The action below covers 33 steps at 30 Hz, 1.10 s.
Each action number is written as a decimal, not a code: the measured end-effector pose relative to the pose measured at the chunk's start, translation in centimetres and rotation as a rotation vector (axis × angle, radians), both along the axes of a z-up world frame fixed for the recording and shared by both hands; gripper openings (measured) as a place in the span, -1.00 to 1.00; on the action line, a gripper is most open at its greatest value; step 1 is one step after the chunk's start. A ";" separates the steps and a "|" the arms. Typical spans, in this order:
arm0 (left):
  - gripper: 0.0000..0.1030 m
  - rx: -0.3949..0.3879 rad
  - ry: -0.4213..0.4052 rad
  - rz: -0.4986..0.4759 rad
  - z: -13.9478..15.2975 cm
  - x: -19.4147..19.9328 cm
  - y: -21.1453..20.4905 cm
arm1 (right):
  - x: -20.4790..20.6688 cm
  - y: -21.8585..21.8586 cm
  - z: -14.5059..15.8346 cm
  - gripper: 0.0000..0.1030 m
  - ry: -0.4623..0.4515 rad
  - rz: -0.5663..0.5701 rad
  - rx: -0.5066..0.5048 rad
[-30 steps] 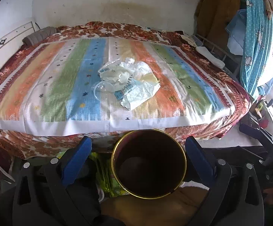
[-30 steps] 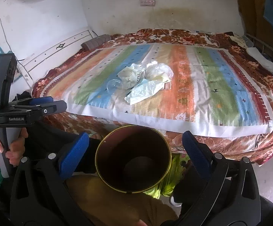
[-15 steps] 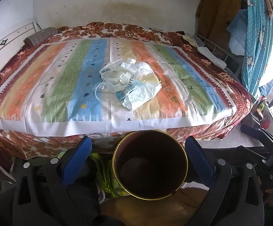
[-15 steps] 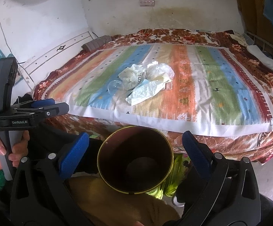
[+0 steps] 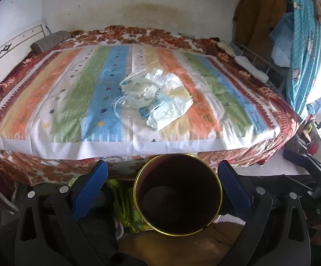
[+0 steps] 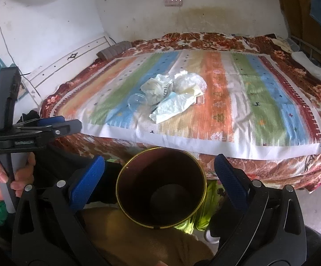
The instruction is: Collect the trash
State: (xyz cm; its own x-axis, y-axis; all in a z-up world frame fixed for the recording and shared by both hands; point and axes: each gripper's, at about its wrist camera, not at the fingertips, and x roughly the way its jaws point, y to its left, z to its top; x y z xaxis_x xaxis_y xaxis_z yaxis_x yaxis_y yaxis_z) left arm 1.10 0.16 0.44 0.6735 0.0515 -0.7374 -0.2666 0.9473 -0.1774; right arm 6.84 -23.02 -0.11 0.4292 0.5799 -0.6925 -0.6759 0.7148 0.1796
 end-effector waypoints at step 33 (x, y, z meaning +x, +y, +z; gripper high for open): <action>0.89 -0.007 -0.005 0.000 0.0 0.2 -0.2 | 0.5 0.5 -0.2 0.83 0.038 -0.001 0.001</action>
State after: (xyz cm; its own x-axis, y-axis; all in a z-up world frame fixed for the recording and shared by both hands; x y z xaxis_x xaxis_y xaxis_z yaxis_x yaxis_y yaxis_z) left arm 1.31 -0.05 0.41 0.6769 0.0464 -0.7346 -0.2660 0.9460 -0.1854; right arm 7.38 -22.51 -0.31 0.4032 0.5804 -0.7075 -0.6682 0.7150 0.2058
